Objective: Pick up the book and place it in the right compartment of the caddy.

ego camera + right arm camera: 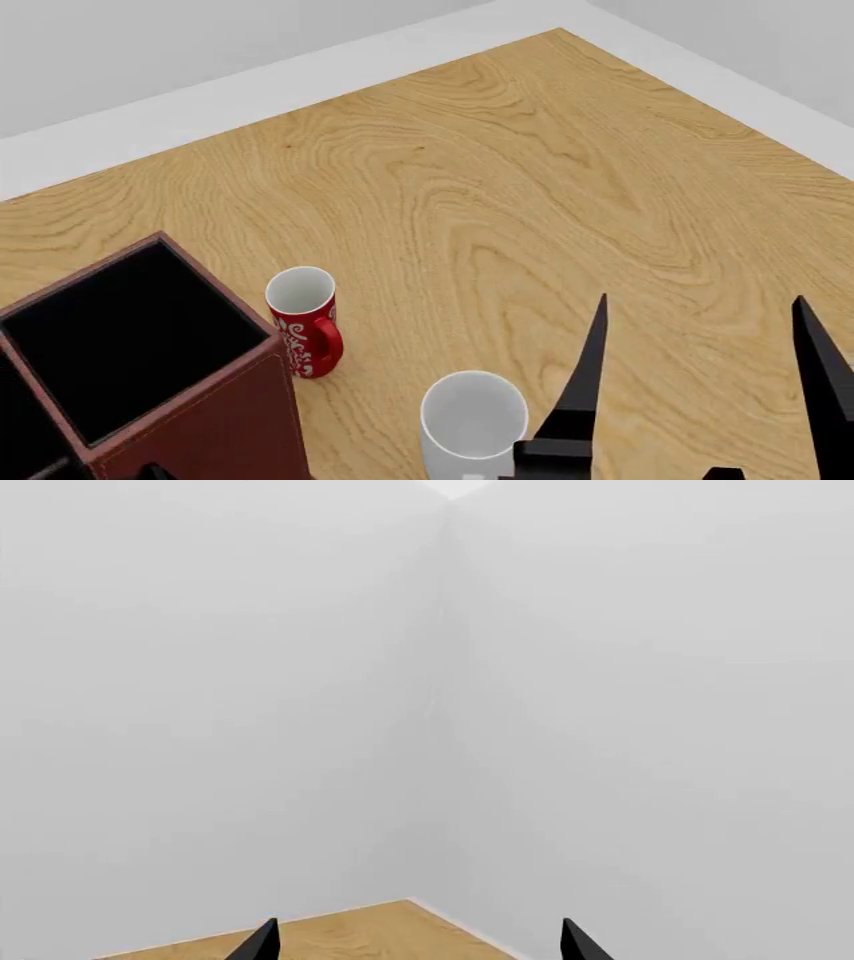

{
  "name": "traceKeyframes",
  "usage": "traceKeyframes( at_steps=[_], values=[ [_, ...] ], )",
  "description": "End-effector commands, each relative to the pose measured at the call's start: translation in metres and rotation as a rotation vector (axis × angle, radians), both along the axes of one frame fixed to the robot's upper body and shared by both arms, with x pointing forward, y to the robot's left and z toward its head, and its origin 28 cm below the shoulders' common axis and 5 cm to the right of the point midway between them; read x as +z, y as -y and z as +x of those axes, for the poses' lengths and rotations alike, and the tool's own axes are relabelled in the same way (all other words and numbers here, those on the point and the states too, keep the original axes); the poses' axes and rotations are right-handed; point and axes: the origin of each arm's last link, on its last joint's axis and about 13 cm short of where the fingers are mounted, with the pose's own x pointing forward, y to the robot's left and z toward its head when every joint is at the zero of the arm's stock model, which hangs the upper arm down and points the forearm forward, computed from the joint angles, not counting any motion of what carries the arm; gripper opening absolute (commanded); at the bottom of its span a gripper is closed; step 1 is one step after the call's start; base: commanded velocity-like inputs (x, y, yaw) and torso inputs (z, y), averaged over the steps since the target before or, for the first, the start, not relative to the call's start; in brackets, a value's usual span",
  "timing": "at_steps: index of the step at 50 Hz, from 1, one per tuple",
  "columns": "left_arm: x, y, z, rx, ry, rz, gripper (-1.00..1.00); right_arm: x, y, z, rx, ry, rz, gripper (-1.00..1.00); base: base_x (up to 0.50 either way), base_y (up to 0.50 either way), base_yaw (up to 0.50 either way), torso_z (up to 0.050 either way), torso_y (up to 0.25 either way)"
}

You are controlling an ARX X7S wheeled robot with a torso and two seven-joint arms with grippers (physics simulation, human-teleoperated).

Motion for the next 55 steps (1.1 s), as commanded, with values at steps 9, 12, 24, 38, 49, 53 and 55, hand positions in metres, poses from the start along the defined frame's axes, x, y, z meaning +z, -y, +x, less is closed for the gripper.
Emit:
traceKeyframes(
  at_steps=[9,12,24,38,49,53,55],
  values=[
    [-0.012,-0.002,0.008,0.023,-0.032,0.021,1.0,0.0,0.0,0.0,0.005,-0.001,0.001,1.0,0.0,0.0,0.0,0.0,0.0],
    [-0.012,-0.001,0.01,0.027,-0.036,0.019,1.0,0.0,0.0,0.0,0.006,-0.001,0.0,1.0,0.0,0.0,0.0,0.0,0.0],
    [-0.017,-0.001,0.014,0.034,-0.061,0.021,1.0,0.0,-0.001,0.0,0.008,-0.001,0.0,1.0,0.0,0.0,0.0,0.0,0.0],
    [-0.026,-0.002,0.017,0.046,-0.094,0.029,1.0,0.0,-0.001,0.001,0.009,-0.002,-0.003,1.0,0.0,0.0,0.0,0.0,0.0],
    [-0.032,-0.003,0.017,0.058,-0.111,0.024,1.0,0.0,-0.002,0.001,0.01,-0.003,-0.005,1.0,0.0,0.0,0.0,0.0,0.0],
    [-0.035,-0.003,0.018,0.063,-0.121,0.027,1.0,-0.001,-0.002,0.002,0.011,-0.004,-0.006,1.0,0.0,0.0,0.0,0.0,0.0],
    [-0.037,-0.003,0.018,0.066,-0.124,0.028,1.0,-0.001,-0.002,0.001,0.011,-0.004,-0.006,1.0,0.0,0.0,0.0,0.0,0.0]
  ],
)
